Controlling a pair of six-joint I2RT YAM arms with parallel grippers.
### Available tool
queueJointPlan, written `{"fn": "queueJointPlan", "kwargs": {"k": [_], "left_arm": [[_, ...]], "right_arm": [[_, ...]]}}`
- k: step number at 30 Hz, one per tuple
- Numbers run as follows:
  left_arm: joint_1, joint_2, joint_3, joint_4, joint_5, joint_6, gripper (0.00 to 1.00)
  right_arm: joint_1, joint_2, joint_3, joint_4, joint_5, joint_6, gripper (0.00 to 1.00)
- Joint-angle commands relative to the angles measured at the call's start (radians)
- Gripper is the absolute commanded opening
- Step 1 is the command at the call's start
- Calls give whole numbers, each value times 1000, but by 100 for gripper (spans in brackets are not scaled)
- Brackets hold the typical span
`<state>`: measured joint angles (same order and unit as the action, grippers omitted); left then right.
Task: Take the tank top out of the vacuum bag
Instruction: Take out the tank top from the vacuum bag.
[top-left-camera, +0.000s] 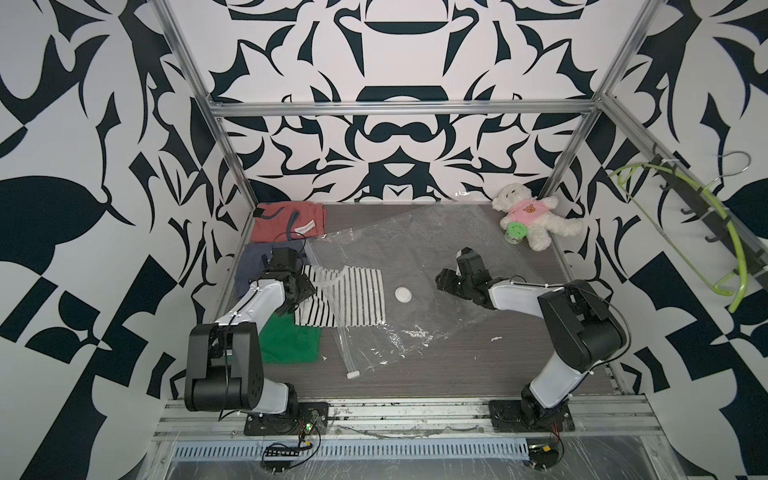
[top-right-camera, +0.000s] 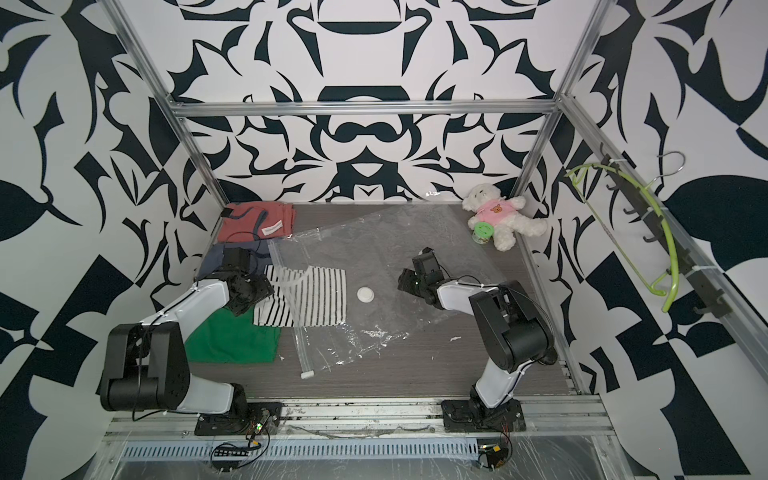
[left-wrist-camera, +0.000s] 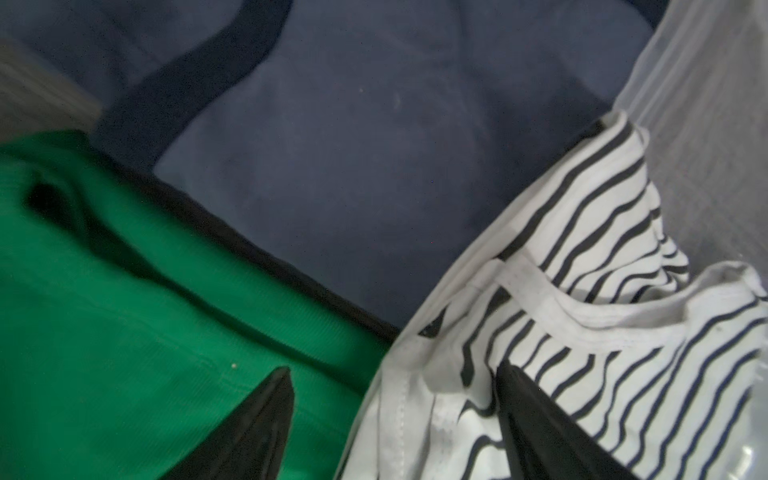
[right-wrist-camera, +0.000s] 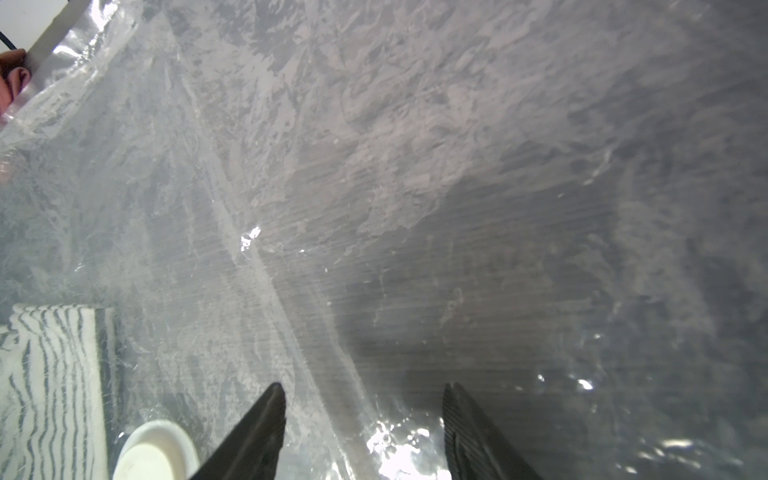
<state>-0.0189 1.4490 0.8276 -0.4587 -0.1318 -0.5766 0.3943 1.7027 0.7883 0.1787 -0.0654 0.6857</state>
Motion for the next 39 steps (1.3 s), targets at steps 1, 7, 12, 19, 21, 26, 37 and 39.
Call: {"fn": "queueJointPlan", "kwargs": {"k": [1, 7, 12, 19, 21, 26, 37, 39], "left_arm": [[-5, 27, -27, 50, 91, 12, 80], [-30, 47, -37, 96, 122, 9, 77], [-39, 24, -64, 146, 151, -12, 66], [-44, 37, -85, 175, 143, -12, 34], [-44, 37, -82, 175, 143, -15, 23], [-44, 16, -42, 108, 103, -14, 3], [-43, -27, 76, -117, -50, -34, 0], [-45, -36, 112, -165, -75, -41, 0]], "right_arm": [[2, -29, 26, -3, 12, 8, 62], [1, -23, 28, -4, 11, 9, 62], [1, -20, 29, -6, 10, 11, 62], [1, -20, 29, -7, 7, 11, 62], [1, -18, 29, -6, 6, 13, 62], [1, -17, 31, -10, 6, 13, 62], [1, -15, 34, -13, 9, 14, 62], [1, -14, 35, -14, 9, 15, 62]]}}
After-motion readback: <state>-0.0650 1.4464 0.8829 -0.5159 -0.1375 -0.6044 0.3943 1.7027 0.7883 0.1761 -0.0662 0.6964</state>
